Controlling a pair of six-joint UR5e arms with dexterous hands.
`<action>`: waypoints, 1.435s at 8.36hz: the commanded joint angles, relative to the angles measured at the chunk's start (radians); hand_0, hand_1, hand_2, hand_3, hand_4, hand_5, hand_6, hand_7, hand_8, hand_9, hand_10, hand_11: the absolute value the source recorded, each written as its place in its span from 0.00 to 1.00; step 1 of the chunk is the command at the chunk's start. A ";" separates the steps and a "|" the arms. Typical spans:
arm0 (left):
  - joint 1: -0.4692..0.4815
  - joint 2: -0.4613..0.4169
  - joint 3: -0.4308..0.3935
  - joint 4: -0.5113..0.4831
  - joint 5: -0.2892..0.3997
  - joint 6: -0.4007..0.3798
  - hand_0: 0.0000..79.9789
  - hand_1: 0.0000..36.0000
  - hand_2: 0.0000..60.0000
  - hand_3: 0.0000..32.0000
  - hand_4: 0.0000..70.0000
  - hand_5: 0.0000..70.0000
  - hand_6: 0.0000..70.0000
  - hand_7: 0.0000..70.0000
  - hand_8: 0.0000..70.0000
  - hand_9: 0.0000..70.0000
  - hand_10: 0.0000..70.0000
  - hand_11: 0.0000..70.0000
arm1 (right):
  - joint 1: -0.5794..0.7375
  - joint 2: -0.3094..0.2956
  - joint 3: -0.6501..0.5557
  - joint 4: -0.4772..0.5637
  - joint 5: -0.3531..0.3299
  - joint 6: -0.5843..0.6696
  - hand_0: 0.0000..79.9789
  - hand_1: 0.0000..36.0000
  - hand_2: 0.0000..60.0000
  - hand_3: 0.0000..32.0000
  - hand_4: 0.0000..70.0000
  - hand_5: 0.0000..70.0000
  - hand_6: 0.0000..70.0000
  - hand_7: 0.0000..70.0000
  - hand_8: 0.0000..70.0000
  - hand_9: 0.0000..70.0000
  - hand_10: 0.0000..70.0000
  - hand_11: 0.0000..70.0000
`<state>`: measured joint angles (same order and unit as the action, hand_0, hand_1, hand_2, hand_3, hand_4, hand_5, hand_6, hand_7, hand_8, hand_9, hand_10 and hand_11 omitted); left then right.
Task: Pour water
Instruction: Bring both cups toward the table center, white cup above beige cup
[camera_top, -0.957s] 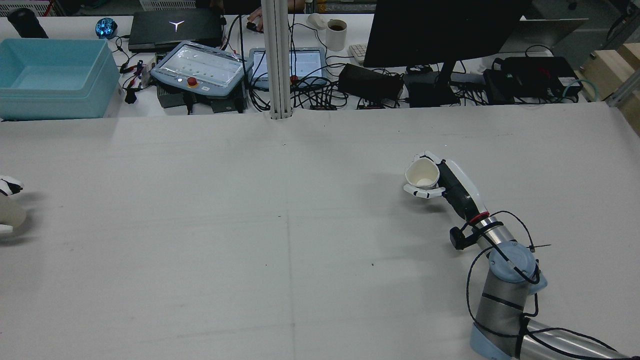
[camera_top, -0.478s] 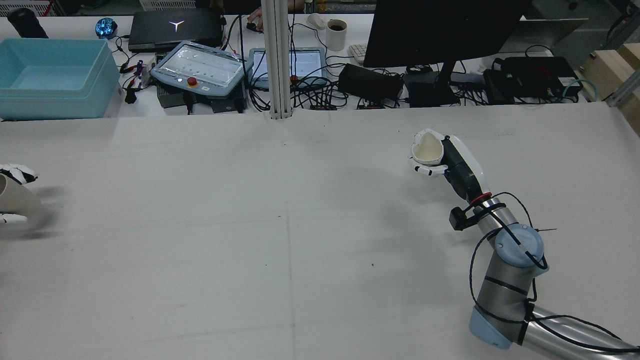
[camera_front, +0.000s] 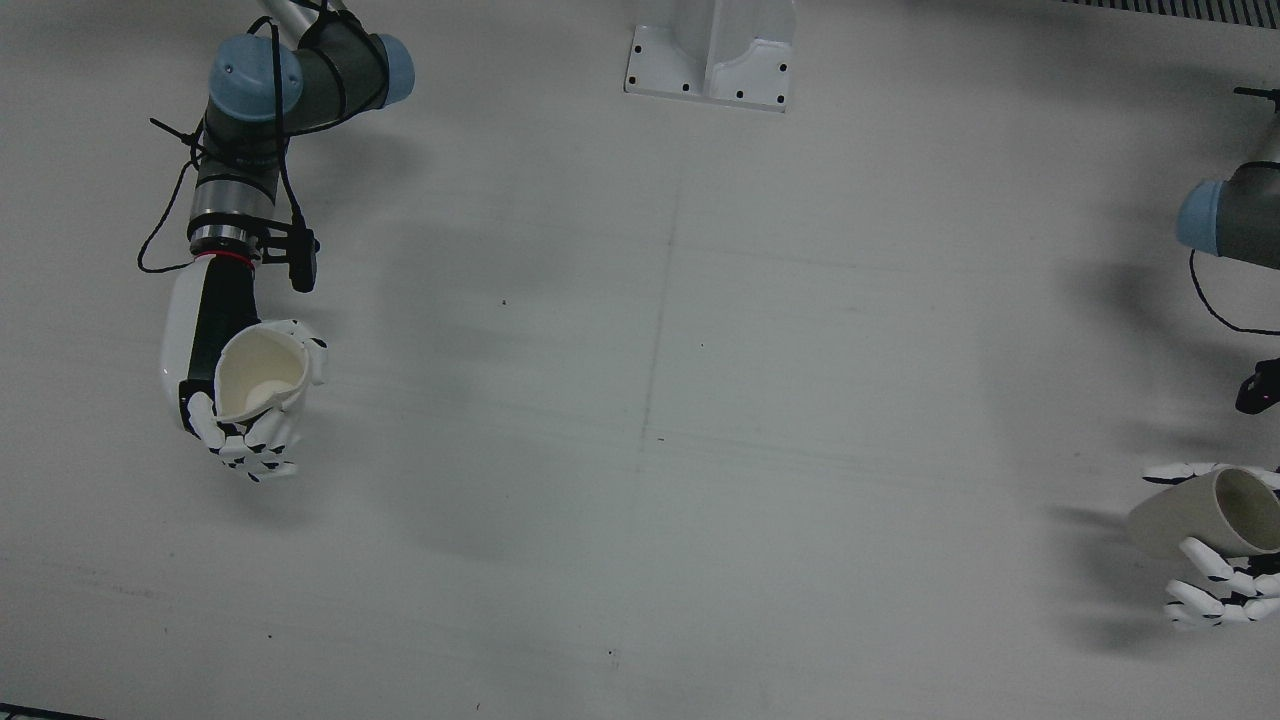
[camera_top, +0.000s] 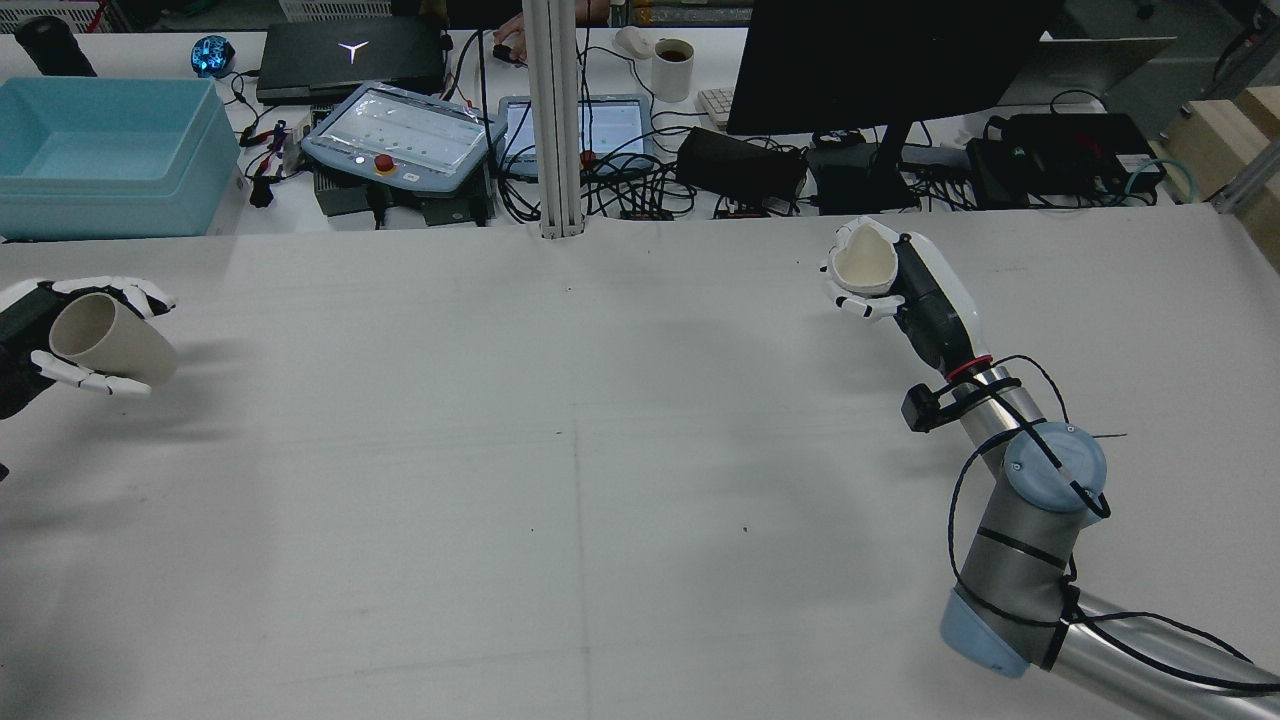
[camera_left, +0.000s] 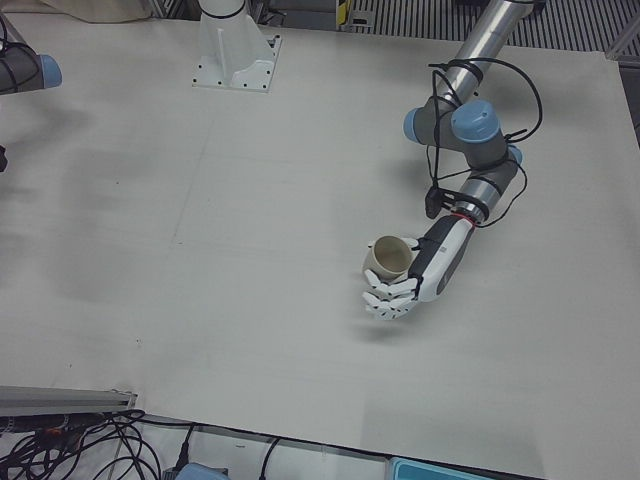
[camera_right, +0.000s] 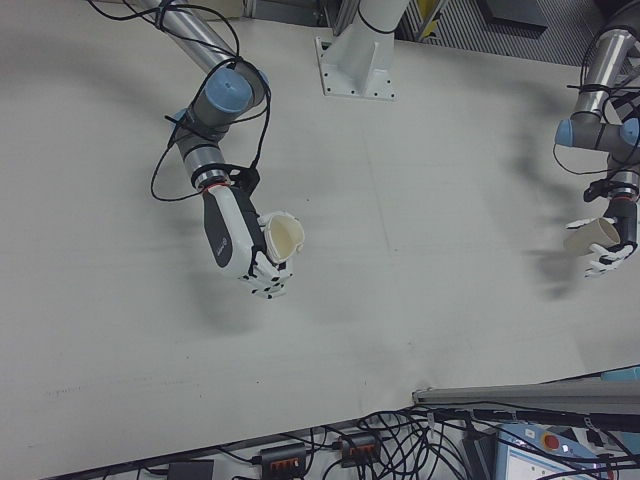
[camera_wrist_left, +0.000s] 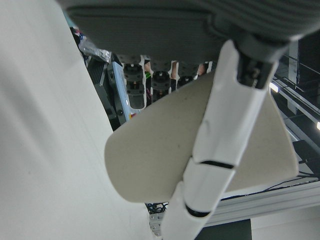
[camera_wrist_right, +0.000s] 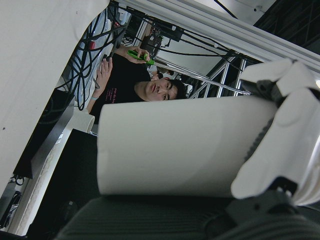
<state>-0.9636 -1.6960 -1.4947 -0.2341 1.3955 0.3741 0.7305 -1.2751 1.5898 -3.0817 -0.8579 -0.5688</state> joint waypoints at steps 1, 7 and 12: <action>0.126 -0.161 -0.010 0.087 0.048 0.005 1.00 0.98 0.25 0.00 0.85 1.00 0.40 0.55 0.29 0.42 0.19 0.31 | 0.032 0.000 0.030 -0.002 -0.001 -0.014 0.58 0.64 1.00 0.00 0.35 1.00 0.75 0.95 0.55 0.75 0.32 0.48; 0.345 -0.462 -0.055 0.291 0.043 0.155 1.00 0.96 0.21 0.00 0.83 1.00 0.43 0.58 0.32 0.46 0.21 0.34 | 0.037 0.037 0.119 -0.002 -0.006 -0.157 0.58 0.63 1.00 0.00 0.34 1.00 0.75 0.97 0.53 0.73 0.31 0.46; 0.424 -0.536 -0.055 0.318 0.042 0.170 1.00 0.97 0.22 0.00 0.83 1.00 0.43 0.57 0.32 0.46 0.21 0.34 | -0.032 0.071 0.390 -0.065 -0.149 -0.642 0.60 0.74 1.00 0.00 0.35 1.00 0.76 0.99 0.52 0.71 0.36 0.54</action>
<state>-0.5573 -2.2022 -1.5466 0.0745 1.4374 0.5419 0.7053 -1.2085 1.8746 -3.0892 -0.8864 -1.0099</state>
